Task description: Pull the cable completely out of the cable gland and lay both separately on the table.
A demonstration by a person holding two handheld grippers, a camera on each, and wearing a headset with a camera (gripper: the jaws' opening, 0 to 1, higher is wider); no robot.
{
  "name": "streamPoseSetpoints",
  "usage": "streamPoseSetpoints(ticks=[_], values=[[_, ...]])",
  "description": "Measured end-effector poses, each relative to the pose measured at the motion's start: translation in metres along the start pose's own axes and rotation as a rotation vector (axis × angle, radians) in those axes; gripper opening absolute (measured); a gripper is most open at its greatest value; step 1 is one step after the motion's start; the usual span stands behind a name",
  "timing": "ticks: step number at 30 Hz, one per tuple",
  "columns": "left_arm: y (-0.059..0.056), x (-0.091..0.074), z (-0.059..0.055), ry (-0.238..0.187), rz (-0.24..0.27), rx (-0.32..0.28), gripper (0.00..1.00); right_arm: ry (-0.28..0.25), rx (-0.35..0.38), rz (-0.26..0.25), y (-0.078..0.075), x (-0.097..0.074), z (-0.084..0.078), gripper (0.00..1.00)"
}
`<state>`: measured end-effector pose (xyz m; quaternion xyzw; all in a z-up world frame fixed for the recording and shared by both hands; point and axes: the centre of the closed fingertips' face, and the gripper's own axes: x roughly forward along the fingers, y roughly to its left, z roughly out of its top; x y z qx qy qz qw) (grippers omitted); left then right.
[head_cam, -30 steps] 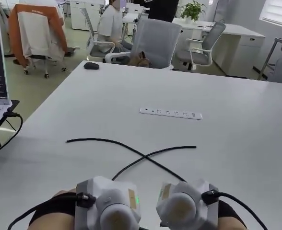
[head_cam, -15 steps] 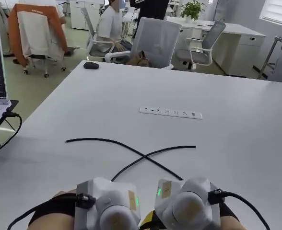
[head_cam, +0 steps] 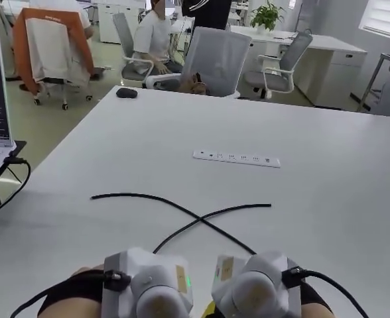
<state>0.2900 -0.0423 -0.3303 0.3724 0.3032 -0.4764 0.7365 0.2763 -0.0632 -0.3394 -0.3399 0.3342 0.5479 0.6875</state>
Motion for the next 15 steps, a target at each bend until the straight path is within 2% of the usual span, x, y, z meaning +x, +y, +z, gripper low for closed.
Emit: streamPoseSetpoints(ticks=[6,7,8,9,10,11,13,15], values=[[0.0,0.0,0.001,-0.004,0.002,-0.001,0.17,0.047,0.012,-0.016,-0.003,0.001,-0.01,0.03],[0.001,-0.001,0.0,0.001,0.005,-0.005,0.17,0.098,0.012,-0.028,-0.005,0.001,-0.019,0.03],[0.002,-0.001,0.0,-0.003,0.005,-0.001,0.16,0.108,0.0,-0.042,-0.008,0.001,-0.021,0.03],[0.003,-0.003,-0.001,0.006,0.004,-0.007,0.13,0.177,-0.018,-0.058,-0.012,-0.001,-0.034,0.03],[0.002,-0.006,-0.006,0.03,-0.012,-0.008,0.06,0.234,-0.035,-0.081,-0.017,-0.001,-0.045,0.03],[0.008,-0.004,-0.002,0.002,0.015,-0.024,0.04,0.255,-0.041,-0.081,-0.018,-0.001,-0.05,0.03],[0.007,-0.005,-0.002,0.003,-0.002,-0.015,0.03,0.21,-0.01,-0.053,-0.014,-0.001,-0.045,0.03],[0.007,-0.004,-0.002,0.005,-0.002,-0.01,0.03,0.192,0.018,-0.069,-0.016,-0.002,-0.04,0.03]])
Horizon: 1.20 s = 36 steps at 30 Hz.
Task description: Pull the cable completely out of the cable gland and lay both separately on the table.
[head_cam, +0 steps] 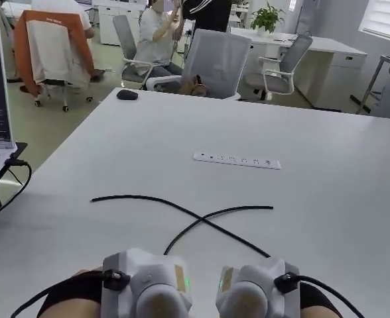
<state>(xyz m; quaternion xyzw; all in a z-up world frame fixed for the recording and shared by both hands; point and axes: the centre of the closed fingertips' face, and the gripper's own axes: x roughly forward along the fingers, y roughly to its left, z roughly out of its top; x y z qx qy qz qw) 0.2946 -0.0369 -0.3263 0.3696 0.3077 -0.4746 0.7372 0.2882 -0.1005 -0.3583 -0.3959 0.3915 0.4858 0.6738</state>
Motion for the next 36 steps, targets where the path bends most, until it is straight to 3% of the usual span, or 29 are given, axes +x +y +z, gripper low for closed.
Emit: streamPoseSetpoints(ticks=[7,11,14,17,21,23,24,26,27,29,32,36], values=[[0.002,-0.001,-0.008,0.026,0.009,-0.026,0.03,0.029,-0.01,-0.01,-0.002,0.001,-0.005,0.03],[0.01,-0.004,-0.017,0.057,0.049,-0.049,0.03,0.032,0.008,-0.017,-0.005,0.001,-0.007,0.03],[0.012,-0.005,-0.017,0.045,0.052,-0.086,0.03,0.045,0.013,-0.009,-0.003,0.001,-0.009,0.03],[0.013,-0.006,-0.018,0.047,0.06,-0.087,0.03,0.047,0.011,-0.003,-0.002,0.001,-0.009,0.03],[0.019,-0.014,-0.009,-0.001,0.074,-0.068,0.08,0.049,0.011,-0.004,-0.004,0.001,-0.01,0.03],[0.027,-0.018,-0.001,-0.046,0.082,-0.007,0.15,0.047,0.018,-0.01,-0.006,0.0,-0.01,0.03],[0.032,-0.019,-0.006,-0.022,0.069,0.045,0.19,0.046,0.021,-0.009,-0.007,0.0,-0.011,0.03],[0.036,-0.019,-0.018,0.022,0.034,0.08,0.27,0.047,0.028,-0.002,-0.006,0.001,-0.012,0.03],[0.044,-0.018,-0.025,0.048,0.037,0.103,0.31,0.046,0.028,0.002,-0.004,0.001,-0.012,0.03],[0.054,-0.014,-0.033,0.067,0.023,0.162,0.34,0.043,0.028,0.002,-0.005,0.0,-0.011,0.03],[0.057,0.001,-0.052,0.132,-0.067,0.178,0.37,0.03,0.042,-0.003,-0.006,-0.002,-0.01,0.03],[0.075,0.032,-0.064,0.132,-0.077,0.17,0.45,0.012,0.065,0.002,-0.006,-0.002,-0.009,0.04]])
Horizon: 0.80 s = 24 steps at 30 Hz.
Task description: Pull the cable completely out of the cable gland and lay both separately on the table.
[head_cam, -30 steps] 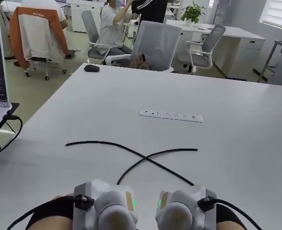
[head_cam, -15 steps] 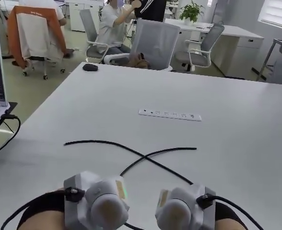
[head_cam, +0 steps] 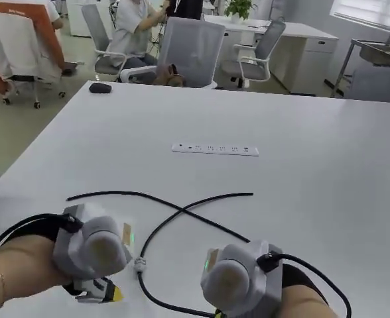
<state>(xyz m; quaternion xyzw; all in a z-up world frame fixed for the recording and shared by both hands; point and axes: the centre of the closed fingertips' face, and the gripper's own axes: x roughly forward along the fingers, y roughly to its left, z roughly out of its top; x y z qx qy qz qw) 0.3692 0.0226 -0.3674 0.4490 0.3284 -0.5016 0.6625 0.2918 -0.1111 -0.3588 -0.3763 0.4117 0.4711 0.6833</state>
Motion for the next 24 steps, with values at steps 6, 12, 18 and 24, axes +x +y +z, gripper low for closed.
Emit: streamPoseSetpoints(ticks=[6,12,18,24], values=[[0.023,0.033,-0.016,0.039,-0.015,0.072,0.53,0.004,0.001,0.005,0.001,0.001,-0.001,0.04],[0.03,0.042,-0.007,0.023,-0.077,0.196,0.53,0.008,0.026,0.011,0.0,0.002,-0.004,0.04],[0.03,0.049,0.01,-0.013,-0.135,0.328,0.43,0.036,0.041,0.028,0.0,0.006,-0.01,0.04],[0.019,0.058,0.014,-0.009,-0.222,0.445,0.38,0.058,0.061,0.036,0.0,0.007,-0.016,0.04]])
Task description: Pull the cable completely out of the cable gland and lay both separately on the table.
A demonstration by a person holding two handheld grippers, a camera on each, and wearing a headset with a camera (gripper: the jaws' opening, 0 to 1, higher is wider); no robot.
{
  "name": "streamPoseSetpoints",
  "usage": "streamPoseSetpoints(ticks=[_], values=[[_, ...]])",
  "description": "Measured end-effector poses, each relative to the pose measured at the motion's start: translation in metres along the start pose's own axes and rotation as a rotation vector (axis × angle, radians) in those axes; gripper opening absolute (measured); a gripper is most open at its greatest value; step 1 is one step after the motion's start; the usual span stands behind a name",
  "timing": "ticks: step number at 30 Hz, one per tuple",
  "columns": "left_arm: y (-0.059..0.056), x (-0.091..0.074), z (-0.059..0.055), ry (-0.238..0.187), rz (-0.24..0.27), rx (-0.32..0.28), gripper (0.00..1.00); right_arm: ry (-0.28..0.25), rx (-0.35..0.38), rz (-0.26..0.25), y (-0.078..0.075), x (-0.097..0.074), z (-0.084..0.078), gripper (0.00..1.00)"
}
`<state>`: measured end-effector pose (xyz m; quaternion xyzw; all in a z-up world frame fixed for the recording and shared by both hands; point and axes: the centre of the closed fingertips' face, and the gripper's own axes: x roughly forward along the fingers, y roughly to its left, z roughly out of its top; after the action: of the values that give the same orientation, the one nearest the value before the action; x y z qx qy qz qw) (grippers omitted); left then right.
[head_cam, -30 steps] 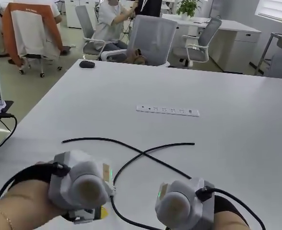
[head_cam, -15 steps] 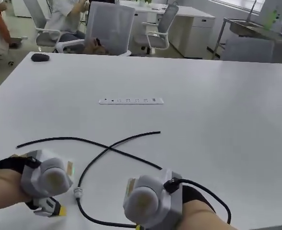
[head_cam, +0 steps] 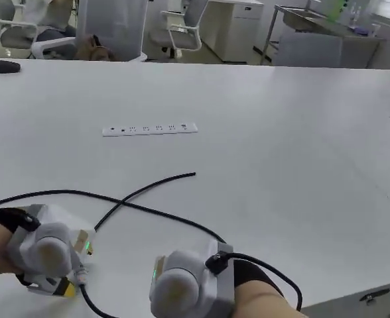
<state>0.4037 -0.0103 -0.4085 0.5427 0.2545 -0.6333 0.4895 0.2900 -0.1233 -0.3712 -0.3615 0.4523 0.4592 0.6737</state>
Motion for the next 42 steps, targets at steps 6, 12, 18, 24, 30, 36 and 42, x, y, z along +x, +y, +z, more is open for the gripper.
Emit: streamPoseSetpoints(ticks=[6,12,18,24,30,36,42], values=[[-0.005,0.007,-0.002,-0.022,-0.052,-0.052,0.24,0.01,0.012,0.004,0.0,0.0,-0.003,0.04],[-0.013,0.005,0.006,-0.055,-0.026,-0.091,0.23,0.012,0.012,0.008,0.0,0.001,-0.002,0.04],[-0.017,-0.008,0.03,-0.168,0.031,-0.231,0.23,0.003,0.02,-0.013,-0.004,-0.001,-0.001,0.04],[-0.02,-0.035,0.053,-0.198,0.125,-0.298,0.23,-0.115,0.036,-0.069,-0.017,-0.012,0.021,0.04],[-0.017,-0.066,0.09,-0.262,0.217,-0.488,0.16,-0.302,0.058,-0.082,-0.021,-0.028,0.055,0.04],[-0.024,-0.071,0.109,-0.268,0.25,-0.454,0.16,-0.352,0.028,-0.08,-0.015,-0.034,0.064,0.03],[-0.025,-0.083,0.12,-0.275,0.277,-0.394,0.16,-0.41,0.005,-0.074,-0.013,-0.042,0.074,0.03]])
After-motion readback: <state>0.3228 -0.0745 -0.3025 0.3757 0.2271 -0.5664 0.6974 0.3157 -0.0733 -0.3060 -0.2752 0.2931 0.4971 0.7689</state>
